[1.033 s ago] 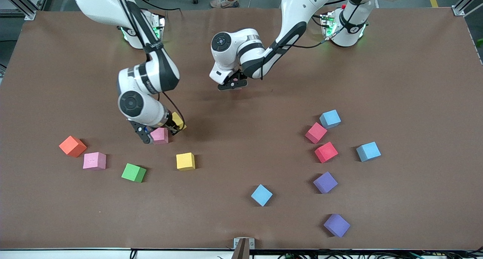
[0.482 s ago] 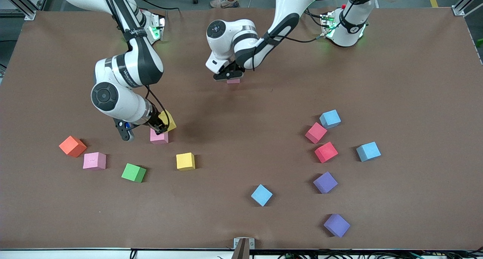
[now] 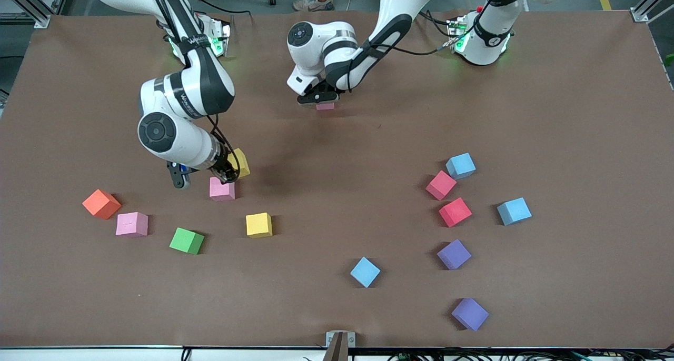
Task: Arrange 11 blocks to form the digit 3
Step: 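Lower the pink block at the center and open the left gripper, then carry the yellow block beside the pink block while the left gripper grasps a blue block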
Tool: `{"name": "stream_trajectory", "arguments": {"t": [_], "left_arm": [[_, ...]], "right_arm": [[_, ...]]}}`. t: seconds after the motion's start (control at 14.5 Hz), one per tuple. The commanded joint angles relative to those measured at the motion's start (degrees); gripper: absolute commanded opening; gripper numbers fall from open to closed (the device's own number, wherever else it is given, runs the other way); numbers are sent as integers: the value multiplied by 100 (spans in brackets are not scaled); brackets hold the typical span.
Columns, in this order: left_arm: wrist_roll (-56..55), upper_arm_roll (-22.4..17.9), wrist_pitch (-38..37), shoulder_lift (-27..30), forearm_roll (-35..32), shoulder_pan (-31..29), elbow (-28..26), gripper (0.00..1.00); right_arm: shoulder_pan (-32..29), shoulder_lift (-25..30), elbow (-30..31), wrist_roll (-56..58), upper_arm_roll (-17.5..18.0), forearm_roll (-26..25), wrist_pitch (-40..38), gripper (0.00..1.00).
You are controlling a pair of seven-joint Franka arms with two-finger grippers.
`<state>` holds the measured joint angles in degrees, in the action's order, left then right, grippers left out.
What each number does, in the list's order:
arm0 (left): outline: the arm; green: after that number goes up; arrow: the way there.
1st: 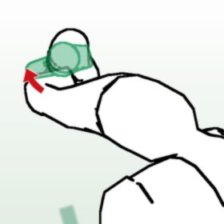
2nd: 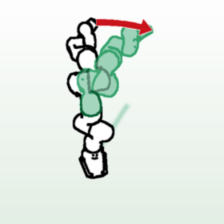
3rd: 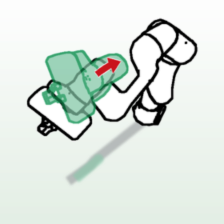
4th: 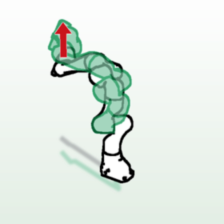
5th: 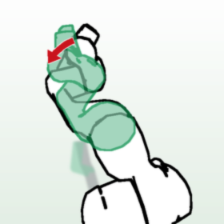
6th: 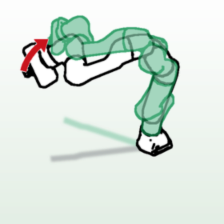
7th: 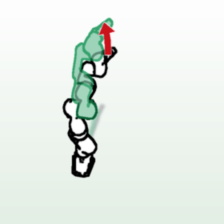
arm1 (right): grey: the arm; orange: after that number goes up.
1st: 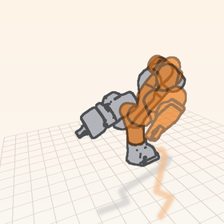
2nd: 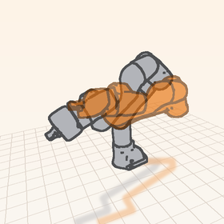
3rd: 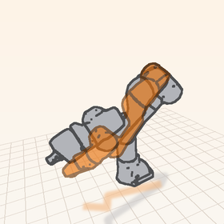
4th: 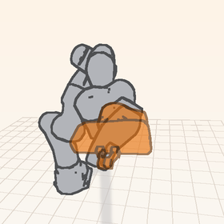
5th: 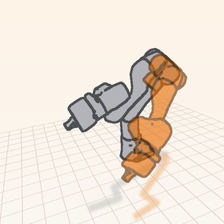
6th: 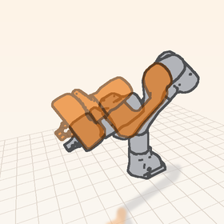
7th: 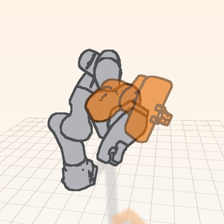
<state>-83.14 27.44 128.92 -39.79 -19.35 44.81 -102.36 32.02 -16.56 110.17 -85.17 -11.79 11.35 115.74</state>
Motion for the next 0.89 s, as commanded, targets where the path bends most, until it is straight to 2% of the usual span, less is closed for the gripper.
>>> {"name": "stream_trajectory", "arguments": {"t": [0.0, 0.34, 0.62, 0.83], "left_arm": [[-114, -2, -33, 409, -78, -60, -83, 97], [113, -20, -271, 990, -87, -454, -83, 98], [509, -20, -306, 1122, -95, -1411, -47, 98], [755, -29, -341, 1183, -104, -2149, -39, 98]], "right_arm": [[59, 179, 250, -220, 2, -19, 45, 0], [-12, 373, 444, -667, 46, -19, 80, 0], [-73, 382, 479, -668, 46, -10, 133, 0], [-135, 513, 733, -712, 54, 51, 247, 0]]}}
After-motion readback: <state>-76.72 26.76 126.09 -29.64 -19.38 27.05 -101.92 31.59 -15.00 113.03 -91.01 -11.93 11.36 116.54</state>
